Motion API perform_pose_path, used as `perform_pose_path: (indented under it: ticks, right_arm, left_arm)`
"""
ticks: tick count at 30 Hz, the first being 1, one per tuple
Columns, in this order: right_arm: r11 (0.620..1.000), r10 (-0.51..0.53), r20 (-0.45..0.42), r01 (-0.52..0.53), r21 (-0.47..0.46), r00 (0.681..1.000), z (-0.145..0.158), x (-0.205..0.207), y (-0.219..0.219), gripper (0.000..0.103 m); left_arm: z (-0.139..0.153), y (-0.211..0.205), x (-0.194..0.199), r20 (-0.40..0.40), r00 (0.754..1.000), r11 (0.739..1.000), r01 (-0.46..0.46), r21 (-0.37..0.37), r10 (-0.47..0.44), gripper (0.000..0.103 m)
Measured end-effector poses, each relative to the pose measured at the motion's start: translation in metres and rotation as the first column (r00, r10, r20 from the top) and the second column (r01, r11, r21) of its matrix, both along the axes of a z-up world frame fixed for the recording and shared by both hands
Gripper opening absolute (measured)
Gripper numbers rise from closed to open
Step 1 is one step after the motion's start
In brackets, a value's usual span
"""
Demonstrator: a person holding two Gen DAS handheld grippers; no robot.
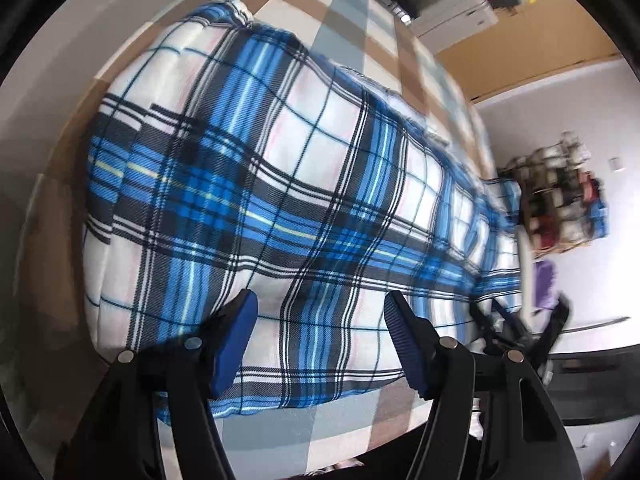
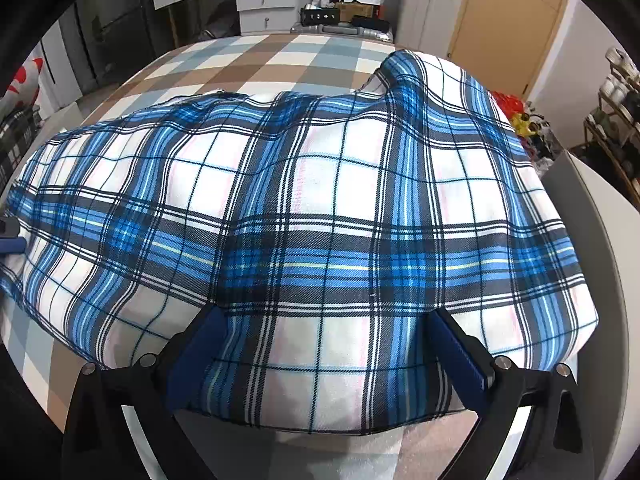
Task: Fold large clothes
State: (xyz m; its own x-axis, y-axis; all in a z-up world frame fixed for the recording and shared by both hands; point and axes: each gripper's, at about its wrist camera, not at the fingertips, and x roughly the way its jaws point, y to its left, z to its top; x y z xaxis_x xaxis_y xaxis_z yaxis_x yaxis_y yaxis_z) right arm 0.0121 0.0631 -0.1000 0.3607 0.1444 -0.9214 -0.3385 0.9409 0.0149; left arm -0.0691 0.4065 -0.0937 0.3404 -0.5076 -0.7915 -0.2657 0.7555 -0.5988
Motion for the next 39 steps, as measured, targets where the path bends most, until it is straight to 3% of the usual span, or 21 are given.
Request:
perform_pose_path:
  ticks: [4,9,13,17,20,22,26,30,35,39]
  right_arm:
    - [0.997,-0.03,-0.059,0.034,0.065,0.998,0.001,0.007,-0.008,0.102]
    - [0.993,-0.023,0.104,0.011,0.115,0.994,0.048,-0.003,0.003,0.102]
    - [0.988,0.043,0.091,-0.056,0.141,0.995,0.071,0.013,0.041,0.102]
    - [0.99,0.108,0.008,-0.108,0.095,0.994,0.063,0.041,0.09,0.102]
    - [0.989,0.148,-0.06,-0.149,-0.013,0.987,0.035,0.06,0.126,0.102]
    - [0.987,0.146,-0.122,-0.153,-0.048,0.982,0.016,0.067,0.126,0.102]
    - [0.987,0.141,-0.208,-0.152,-0.041,0.968,-0.006,0.072,0.125,0.103]
    - [0.987,0.133,-0.262,-0.151,-0.051,0.956,-0.003,0.077,0.124,0.103]
    - [0.978,0.179,-0.17,-0.158,0.134,0.969,0.046,0.071,0.144,0.101]
    - [0.972,0.23,-0.183,-0.218,0.086,0.956,0.04,0.067,0.183,0.101]
  left_arm:
    - [0.005,0.007,-0.003,-0.008,1.0,0.999,-0.007,-0.031,0.007,0.061]
    - [0.045,-0.005,0.012,0.072,0.996,0.998,0.052,-0.021,-0.05,0.061]
    - [0.045,-0.012,0.042,0.088,0.995,0.999,0.043,-0.002,-0.043,0.061]
    - [0.011,-0.001,0.043,0.053,0.996,0.998,-0.066,0.004,0.066,0.061]
    - [-0.003,0.014,0.034,0.048,0.997,0.997,-0.063,-0.044,0.066,0.061]
    - [-0.001,0.017,0.033,0.062,0.997,0.997,-0.048,-0.053,0.051,0.061]
    - [-0.002,0.012,0.034,0.075,0.997,1.0,0.02,-0.013,-0.019,0.061]
    - [-0.003,0.017,0.044,0.045,0.999,0.998,0.004,-0.064,-0.001,0.061]
    - [-0.003,0.033,0.033,0.039,0.999,0.988,-0.011,-0.152,0.017,0.061]
    - [0.0,0.038,0.026,0.04,0.999,0.986,-0.017,-0.164,0.024,0.061]
